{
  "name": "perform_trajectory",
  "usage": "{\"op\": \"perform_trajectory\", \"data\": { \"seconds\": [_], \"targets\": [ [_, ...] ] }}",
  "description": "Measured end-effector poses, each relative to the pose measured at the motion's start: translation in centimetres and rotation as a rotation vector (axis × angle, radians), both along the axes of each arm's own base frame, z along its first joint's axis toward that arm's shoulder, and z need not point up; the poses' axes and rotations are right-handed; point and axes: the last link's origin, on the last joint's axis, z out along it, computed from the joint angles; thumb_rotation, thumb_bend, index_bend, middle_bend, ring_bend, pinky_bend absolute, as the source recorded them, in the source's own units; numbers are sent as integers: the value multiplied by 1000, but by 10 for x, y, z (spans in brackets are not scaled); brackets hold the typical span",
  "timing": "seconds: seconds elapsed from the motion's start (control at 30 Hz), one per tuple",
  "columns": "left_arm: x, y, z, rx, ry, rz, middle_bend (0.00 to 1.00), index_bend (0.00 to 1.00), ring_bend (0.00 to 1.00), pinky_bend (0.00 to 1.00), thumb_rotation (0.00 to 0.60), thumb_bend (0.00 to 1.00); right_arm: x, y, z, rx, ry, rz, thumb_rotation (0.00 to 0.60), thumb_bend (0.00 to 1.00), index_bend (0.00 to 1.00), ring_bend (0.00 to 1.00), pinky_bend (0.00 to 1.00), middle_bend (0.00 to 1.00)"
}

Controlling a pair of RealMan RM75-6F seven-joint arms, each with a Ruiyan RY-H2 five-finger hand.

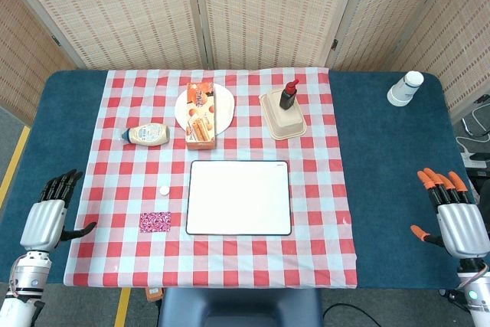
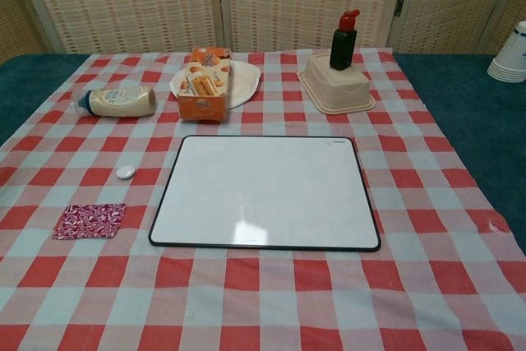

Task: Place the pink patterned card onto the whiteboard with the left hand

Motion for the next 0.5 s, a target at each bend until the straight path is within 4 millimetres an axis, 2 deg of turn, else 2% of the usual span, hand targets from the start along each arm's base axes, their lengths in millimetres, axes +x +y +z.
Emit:
{"op": "perform_trajectory", "data": {
  "seconds": [0.5],
  "targets": [
    [6,0,4,16,-4,-27,0,0,0,35,600,153,2,1,0,-1,-1,5,600,0,46,0,0,35]
  ]
}}
